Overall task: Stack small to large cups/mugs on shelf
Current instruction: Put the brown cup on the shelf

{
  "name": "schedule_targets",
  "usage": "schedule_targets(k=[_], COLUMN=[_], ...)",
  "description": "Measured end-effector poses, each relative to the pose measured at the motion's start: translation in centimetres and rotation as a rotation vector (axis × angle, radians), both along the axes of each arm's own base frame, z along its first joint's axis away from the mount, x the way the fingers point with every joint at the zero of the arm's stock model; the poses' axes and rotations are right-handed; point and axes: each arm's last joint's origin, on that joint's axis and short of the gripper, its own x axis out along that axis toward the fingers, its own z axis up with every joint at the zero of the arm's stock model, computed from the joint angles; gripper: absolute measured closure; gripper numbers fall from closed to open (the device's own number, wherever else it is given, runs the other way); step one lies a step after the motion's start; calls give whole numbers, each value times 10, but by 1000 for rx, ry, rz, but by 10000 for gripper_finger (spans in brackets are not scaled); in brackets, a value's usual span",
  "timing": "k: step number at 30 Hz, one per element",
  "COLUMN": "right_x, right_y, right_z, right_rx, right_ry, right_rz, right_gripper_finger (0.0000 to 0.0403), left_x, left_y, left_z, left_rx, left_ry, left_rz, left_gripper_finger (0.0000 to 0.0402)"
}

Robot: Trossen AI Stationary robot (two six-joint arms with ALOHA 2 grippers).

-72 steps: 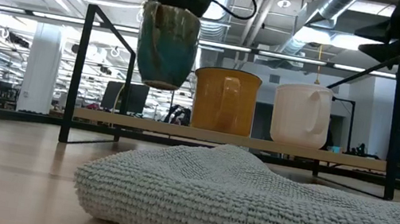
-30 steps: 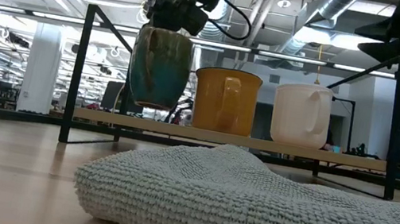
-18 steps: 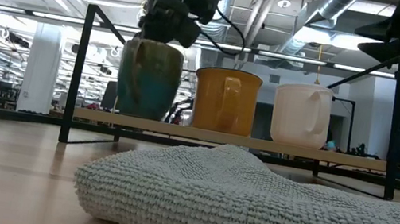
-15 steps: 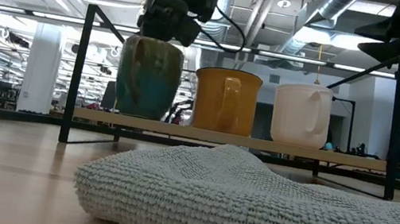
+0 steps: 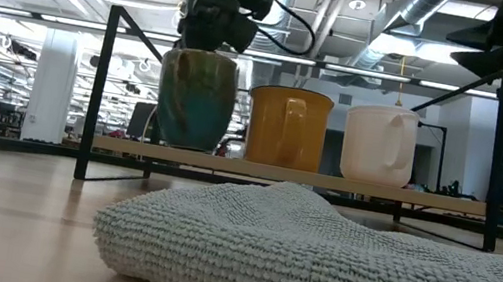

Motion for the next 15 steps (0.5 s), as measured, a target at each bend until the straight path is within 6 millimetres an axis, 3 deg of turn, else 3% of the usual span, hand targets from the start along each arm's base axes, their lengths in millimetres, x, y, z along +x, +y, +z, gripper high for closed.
schedule_targets(k=[15], right_x=[0], right_y=[0], right_z=[0], right_rx=[0], right_ry=[0], right_rz=[-1], right_gripper_finger=[170], left_x=[0], left_y=[0], left_z=[0], left_rx=[8], left_ry=[7], left_rz=[12], left_gripper_finger=[392])
